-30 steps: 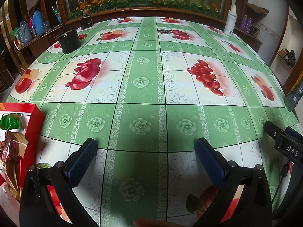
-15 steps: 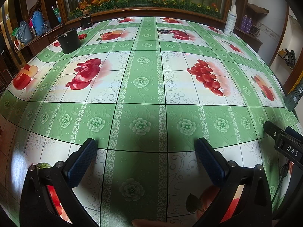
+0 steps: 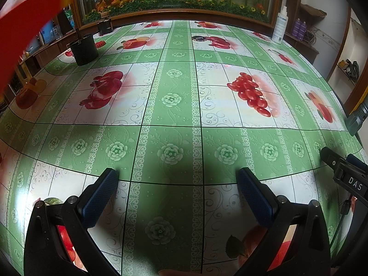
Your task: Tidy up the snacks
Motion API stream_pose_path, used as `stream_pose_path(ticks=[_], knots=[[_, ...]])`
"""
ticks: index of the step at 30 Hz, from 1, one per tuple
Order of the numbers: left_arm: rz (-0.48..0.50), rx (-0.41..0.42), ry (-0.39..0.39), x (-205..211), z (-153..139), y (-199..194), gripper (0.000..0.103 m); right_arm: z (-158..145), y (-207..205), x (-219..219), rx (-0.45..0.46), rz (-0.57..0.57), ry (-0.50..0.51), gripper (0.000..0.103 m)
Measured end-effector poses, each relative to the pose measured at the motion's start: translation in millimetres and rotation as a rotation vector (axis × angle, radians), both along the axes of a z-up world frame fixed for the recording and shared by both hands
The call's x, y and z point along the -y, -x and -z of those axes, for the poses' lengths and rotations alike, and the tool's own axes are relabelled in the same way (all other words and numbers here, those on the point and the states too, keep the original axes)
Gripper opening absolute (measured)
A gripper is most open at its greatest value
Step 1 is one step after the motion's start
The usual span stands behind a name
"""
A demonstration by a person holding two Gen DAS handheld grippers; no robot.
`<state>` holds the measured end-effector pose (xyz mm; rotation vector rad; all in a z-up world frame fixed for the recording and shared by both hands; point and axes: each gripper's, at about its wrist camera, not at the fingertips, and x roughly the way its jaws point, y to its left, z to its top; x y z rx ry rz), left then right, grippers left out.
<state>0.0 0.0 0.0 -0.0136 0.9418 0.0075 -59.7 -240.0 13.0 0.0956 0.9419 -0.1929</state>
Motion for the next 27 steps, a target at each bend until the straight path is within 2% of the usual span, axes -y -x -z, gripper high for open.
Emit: stream_pose_path(ticks=[18,27], knots=[[0.007,0.0,-0.001,0,-1,3,0.103,0,0,0,0.0,0.0,0.0,0.103],[0.004,0.003,-0.001,-4,1,28,0.103,0,0,0,0.0,0.0,0.0,0.103]])
